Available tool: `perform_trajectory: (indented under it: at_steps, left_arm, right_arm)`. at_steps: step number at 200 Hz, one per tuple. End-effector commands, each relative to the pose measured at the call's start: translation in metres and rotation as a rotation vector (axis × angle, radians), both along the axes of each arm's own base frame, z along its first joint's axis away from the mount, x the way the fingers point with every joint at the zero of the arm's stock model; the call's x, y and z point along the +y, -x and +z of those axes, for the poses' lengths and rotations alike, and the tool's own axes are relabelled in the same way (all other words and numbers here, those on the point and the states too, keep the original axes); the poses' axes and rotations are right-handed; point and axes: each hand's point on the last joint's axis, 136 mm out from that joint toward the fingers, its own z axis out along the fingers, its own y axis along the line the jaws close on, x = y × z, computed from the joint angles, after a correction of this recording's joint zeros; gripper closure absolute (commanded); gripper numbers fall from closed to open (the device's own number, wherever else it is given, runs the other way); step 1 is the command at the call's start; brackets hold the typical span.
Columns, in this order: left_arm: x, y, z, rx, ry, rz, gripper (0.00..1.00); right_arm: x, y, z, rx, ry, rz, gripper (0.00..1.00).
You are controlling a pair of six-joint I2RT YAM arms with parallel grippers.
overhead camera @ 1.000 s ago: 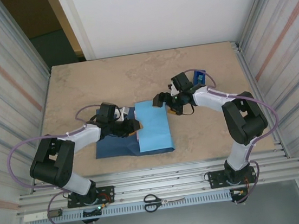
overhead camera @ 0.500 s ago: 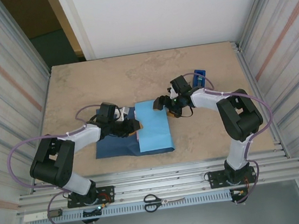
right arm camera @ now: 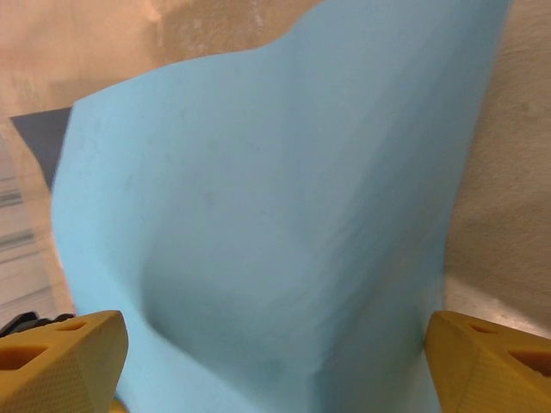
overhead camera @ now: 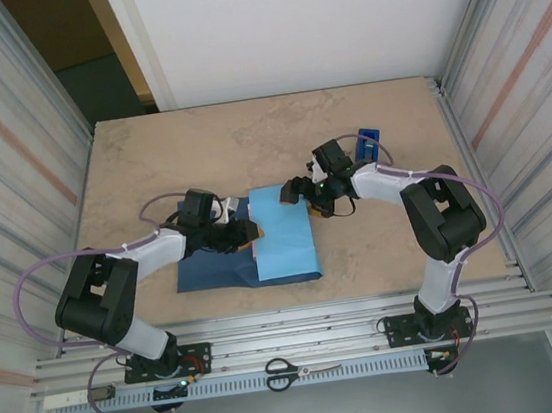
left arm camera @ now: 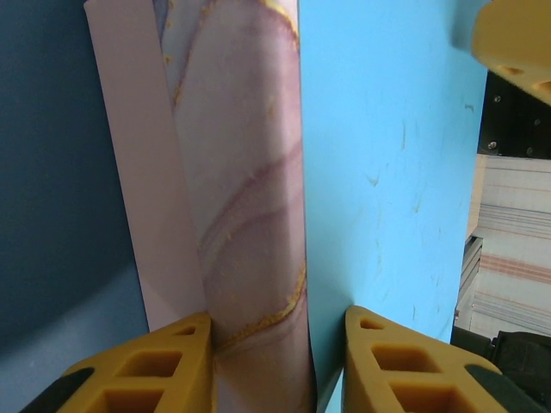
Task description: Wrap the gift box in paper
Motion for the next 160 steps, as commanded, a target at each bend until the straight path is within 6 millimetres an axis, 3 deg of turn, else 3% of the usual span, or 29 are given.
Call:
perform_trajectory:
  at_steps: [1,28,48,102,131,160]
  left_arm:
    - [0.028,0.026,-0.057,0.138,-0.196,0.032,0.67]
    - [0.028,0.025,-0.055,0.136,-0.195,0.032,0.66]
    - [0.026,0.020,-0.044,0.127,-0.163,0.036,0.63]
    - [0.025,-0.014,0.033,-0.016,-0.093,0.059,0.35]
    - [0.038,-0.018,0.053,-0.061,-0.108,0.091,0.27]
    - [0.073,-0.014,0.048,-0.061,-0.173,0.190,0.25]
  right_arm:
    - [-0.020,0.018,-0.036,0.070,0.120,-0.023,0.17]
    - [-0.030,0.039,-0.064,0.146,0.177,-0.019,0.23]
    - [-0.035,0.048,-0.070,0.153,0.218,-0.019,0.25]
    - [-0.040,0.050,-0.072,0.146,0.263,-0.026,0.25]
    - [-0.040,0.050,-0.070,0.140,0.275,-0.033,0.25]
    - [-0.039,0.051,-0.070,0.141,0.280,-0.035,0.25]
